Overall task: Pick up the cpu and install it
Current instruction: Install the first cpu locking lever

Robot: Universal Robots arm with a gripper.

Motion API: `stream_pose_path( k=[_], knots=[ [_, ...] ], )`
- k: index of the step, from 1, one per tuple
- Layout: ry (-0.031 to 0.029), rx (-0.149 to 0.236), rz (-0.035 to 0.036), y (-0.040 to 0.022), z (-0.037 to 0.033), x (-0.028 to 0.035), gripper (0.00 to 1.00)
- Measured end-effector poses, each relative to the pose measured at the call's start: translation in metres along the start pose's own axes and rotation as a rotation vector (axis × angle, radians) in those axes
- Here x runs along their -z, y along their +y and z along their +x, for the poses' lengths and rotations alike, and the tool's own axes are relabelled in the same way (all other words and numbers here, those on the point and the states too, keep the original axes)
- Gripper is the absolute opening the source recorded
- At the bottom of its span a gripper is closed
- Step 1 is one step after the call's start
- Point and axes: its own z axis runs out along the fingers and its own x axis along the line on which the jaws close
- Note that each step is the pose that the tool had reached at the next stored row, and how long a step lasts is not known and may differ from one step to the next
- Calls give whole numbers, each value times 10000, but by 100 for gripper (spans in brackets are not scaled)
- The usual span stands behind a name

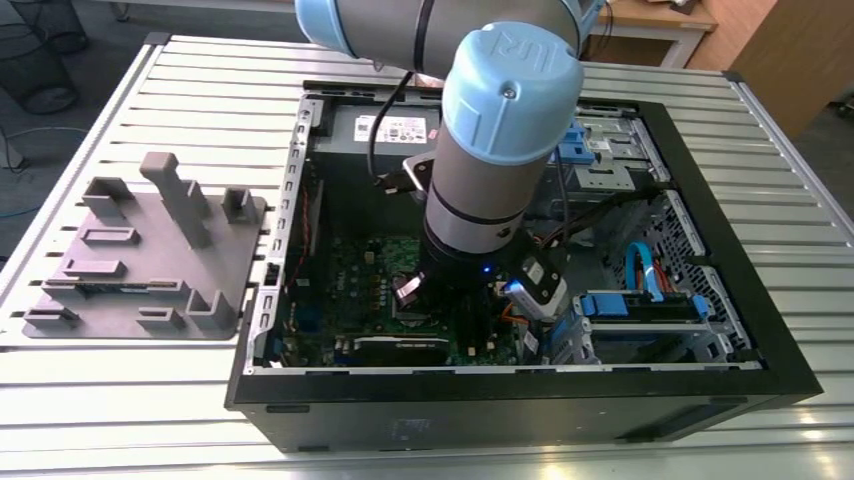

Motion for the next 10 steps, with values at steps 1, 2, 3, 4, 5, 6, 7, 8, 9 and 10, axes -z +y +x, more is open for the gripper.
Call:
stream_pose_path(
  k=[1,2,3,4,5,6,7,8,9,10],
  knots=[
    [-4,0,-5,1,0,19,11],
    [-2,0,-2,2,0,47,11],
    [4,0,-1,3,1,81,11],
    [4,0,-3,5,1,118,11],
    [6,0,-3,6,1,153,11],
    [9,-1,-3,7,2,187,11],
    [10,0,-3,8,2,211,11],
    [9,0,-4,8,1,215,11],
    [8,0,-4,8,1,215,11],
    [8,0,-6,8,1,215,11]
  ],
)
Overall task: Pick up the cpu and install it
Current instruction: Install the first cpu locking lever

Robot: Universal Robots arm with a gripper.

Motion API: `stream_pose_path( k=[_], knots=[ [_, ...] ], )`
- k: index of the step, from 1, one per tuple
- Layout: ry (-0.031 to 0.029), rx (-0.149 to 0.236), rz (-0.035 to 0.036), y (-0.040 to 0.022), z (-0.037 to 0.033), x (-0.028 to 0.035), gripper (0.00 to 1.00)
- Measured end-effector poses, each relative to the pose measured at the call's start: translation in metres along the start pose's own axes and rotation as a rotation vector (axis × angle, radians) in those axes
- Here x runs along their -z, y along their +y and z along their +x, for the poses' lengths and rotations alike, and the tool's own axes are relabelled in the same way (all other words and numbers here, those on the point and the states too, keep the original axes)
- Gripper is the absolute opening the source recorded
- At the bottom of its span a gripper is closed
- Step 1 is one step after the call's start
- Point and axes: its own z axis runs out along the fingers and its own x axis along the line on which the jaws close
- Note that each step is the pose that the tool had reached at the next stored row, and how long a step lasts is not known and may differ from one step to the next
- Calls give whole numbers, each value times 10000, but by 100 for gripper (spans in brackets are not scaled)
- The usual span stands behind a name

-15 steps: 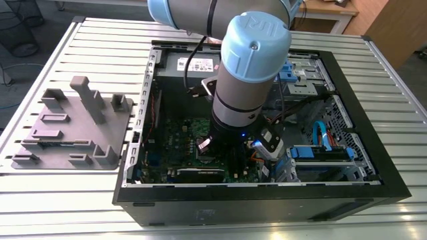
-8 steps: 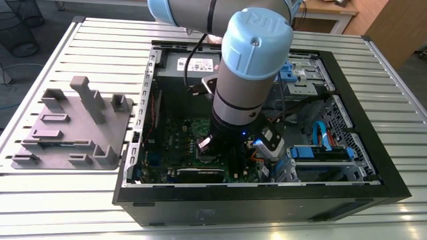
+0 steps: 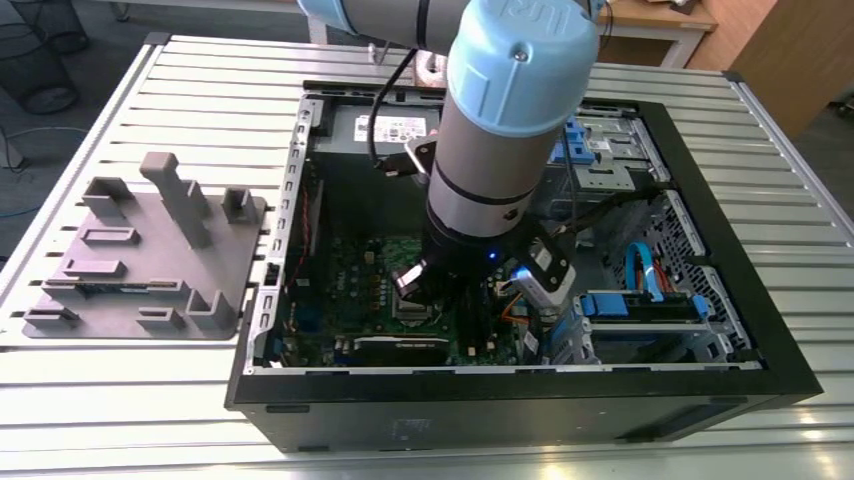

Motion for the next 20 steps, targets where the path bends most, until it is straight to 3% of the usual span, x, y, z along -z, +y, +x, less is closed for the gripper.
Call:
stream_pose_path(
  k=[4,10,16,20],
  knots=[
    [-2,0,6,22,23,-1,11],
    [-74,-8,37,154,163,-13,11],
    [-175,-40,80,242,226,-15,11],
    [-194,-66,89,253,226,56,11]
  ],
)
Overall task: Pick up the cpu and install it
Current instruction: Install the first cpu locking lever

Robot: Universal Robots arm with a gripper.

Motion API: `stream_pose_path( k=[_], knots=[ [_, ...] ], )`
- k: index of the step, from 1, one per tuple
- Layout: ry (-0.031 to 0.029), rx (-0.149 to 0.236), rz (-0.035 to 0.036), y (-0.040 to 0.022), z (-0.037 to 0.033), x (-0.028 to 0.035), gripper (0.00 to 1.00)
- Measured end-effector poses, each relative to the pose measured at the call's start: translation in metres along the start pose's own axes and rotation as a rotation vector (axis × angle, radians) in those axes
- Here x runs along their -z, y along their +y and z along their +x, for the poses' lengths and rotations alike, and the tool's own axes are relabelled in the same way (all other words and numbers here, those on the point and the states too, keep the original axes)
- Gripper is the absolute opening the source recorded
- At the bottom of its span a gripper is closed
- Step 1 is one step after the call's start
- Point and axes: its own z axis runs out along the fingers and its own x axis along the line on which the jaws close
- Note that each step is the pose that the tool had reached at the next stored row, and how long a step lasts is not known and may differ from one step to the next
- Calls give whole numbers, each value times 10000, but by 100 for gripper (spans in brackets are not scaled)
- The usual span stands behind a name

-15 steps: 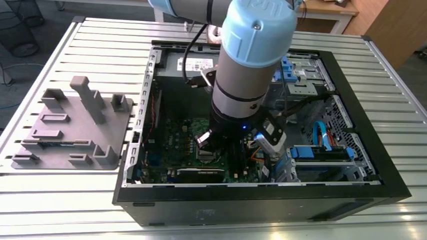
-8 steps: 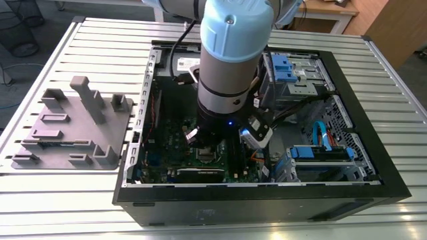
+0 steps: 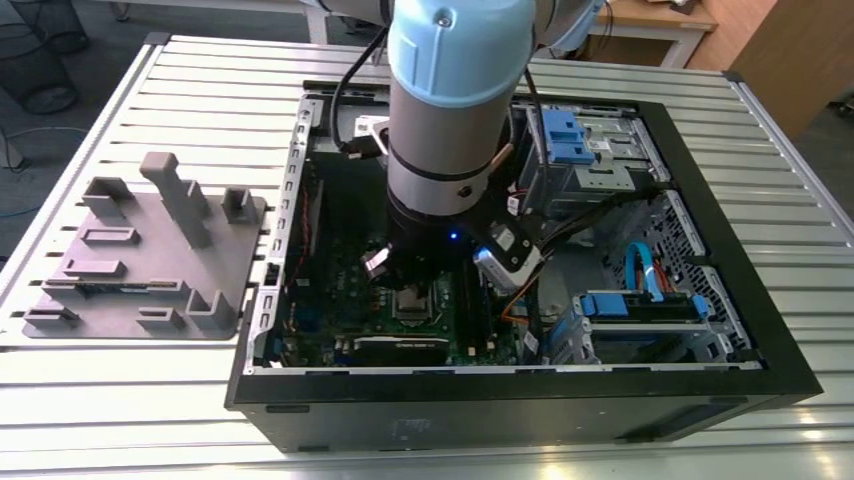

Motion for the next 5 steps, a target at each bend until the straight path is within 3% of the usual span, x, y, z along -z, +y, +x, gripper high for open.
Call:
stream_pose_path(
  k=[5],
  knots=[
    [0,-4,1,0,1,0,11]
  ],
)
